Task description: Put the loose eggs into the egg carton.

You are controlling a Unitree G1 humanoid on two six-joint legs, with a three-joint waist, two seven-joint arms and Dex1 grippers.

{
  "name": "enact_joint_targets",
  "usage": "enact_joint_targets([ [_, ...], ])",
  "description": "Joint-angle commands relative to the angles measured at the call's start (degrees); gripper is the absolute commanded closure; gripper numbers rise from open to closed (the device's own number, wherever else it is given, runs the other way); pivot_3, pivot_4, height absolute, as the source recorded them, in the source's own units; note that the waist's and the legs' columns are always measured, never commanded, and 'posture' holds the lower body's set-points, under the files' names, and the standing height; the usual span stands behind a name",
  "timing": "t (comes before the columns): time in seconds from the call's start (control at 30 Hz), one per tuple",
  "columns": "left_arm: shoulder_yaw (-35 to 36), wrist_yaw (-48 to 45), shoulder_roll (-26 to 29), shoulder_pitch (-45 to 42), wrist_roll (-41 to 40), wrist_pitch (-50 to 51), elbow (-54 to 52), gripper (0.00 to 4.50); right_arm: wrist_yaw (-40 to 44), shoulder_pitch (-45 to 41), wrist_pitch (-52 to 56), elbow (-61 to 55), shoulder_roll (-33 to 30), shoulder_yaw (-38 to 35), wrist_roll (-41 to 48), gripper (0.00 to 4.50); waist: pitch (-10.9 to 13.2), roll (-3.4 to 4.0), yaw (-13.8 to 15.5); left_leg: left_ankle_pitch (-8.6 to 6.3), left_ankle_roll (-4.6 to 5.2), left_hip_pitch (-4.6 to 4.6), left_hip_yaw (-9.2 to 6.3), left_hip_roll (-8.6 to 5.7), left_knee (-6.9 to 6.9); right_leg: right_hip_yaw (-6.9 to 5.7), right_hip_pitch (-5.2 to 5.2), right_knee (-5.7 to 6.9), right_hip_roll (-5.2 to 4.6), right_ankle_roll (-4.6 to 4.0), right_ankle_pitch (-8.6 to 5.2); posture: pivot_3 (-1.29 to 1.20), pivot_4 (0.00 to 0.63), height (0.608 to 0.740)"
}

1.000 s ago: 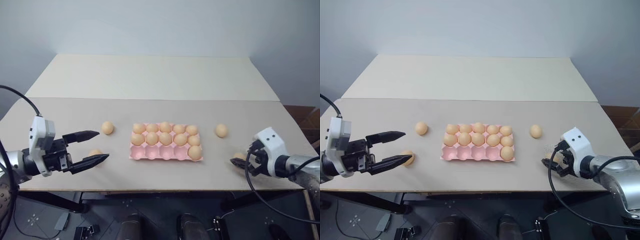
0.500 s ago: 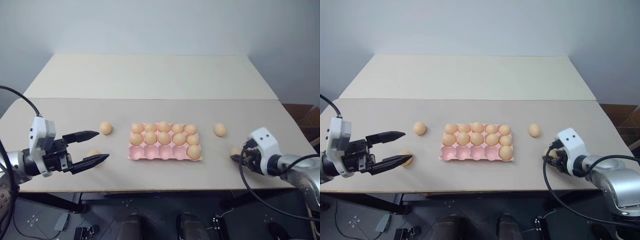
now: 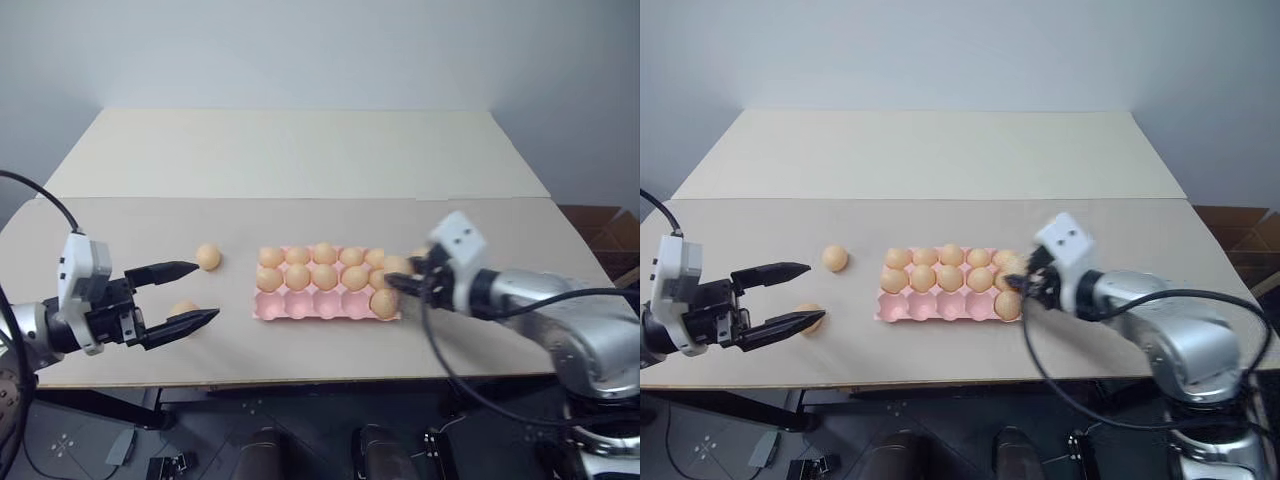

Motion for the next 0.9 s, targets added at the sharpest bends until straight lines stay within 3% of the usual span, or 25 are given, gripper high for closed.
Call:
enact_joint_targets([
  [0.03, 0.9, 1.0, 0.2, -0.3, -0.2, -0.5, -2.0, 0.0, -1.4, -0.9, -2.2, 0.6, 1.0, 3.7, -2.7, 2.3, 0.0, 0.0, 0.1, 0.0, 0.0, -0.01, 0.0, -0.01, 0.01, -0.03, 0.01, -0.01, -0.02, 0.0, 0.0, 0.0, 0.15, 0.74],
  [0.13, 1.8, 1.5, 0.4, 0.5, -0.5, 0.0, -2.6, 0.0, -1.4, -0.7, -2.7, 2.0, 0.9, 5.8, -4.2, 2.3, 0.0, 0.0, 0.2, 0.0, 0.0, -0.03, 0.01, -0.09, 0.06, 0.0, 0.02, -0.03, -0.12, 0.01, 0.01, 0.0, 0.15, 0.74],
  [0.23, 2.1, 1.2, 0.4, 1.5, -0.4, -0.3, -3.1, 0.0, -1.6, -1.3, -2.9, 2.2, 2.0, 6.6, -4.8, 1.7, 0.0, -0.01, 0.1, 0.0, 0.0, -0.01, 0.0, -0.09, 0.07, 0.03, 0.02, -0.04, -0.11, 0.04, 0.02, 0.0, 0.15, 0.74],
  [0.4, 2.2, 0.7, 0.7, 1.5, -0.5, -0.7, -2.6, 0.0, 0.1, -2.0, -1.0, -1.8, 0.5, 0.8, -2.2, 0.02, 0.0, 0.0, 0.1, 0.01, -0.01, -0.01, 0.0, -0.04, 0.07, -0.03, 0.0, 0.05, -0.05, 0.02, 0.02, 0.0, 0.15, 0.74],
  [0.57, 3.5, -1.6, 1.5, 2.8, 0.4, -1.3, -0.8, 0.0, 5.6, 0.8, -2.0, -4.3, -7.2, -9.5, 1.7, 0.02, 0.0, -0.01, 0.2, 0.01, -0.01, -0.02, 0.02, -0.07, 0.06, -0.02, 0.02, -0.03, -0.09, 0.02, 0.02, 0.0, 0.15, 0.74],
  [0.73, 6.2, -5.9, 2.7, 4.5, 2.7, -3.5, 5.3, 0.0, 17.2, 12.4, -12.6, 0.4, -17.3, -24.1, 1.8, 0.02, 0.0, -0.01, 0.9, -0.01, 0.02, -0.02, 0.13, -0.07, -0.01, -0.06, 0.03, -0.15, -0.09, 0.03, -0.01, 0.0, 0.15, 0.74],
  [0.9, 6.6, -7.7, 3.0, 4.8, 4.8, -5.0, 8.2, 0.0, 21.0, 22.2, -23.9, 5.5, -20.0, -28.5, -3.6, 0.02, 0.0, -0.02, 0.9, 0.0, 0.01, 0.04, 0.19, -0.02, 0.03, -0.04, 0.07, -0.1, -0.04, 0.12, -0.06, 0.0, 0.15, 0.74],
])
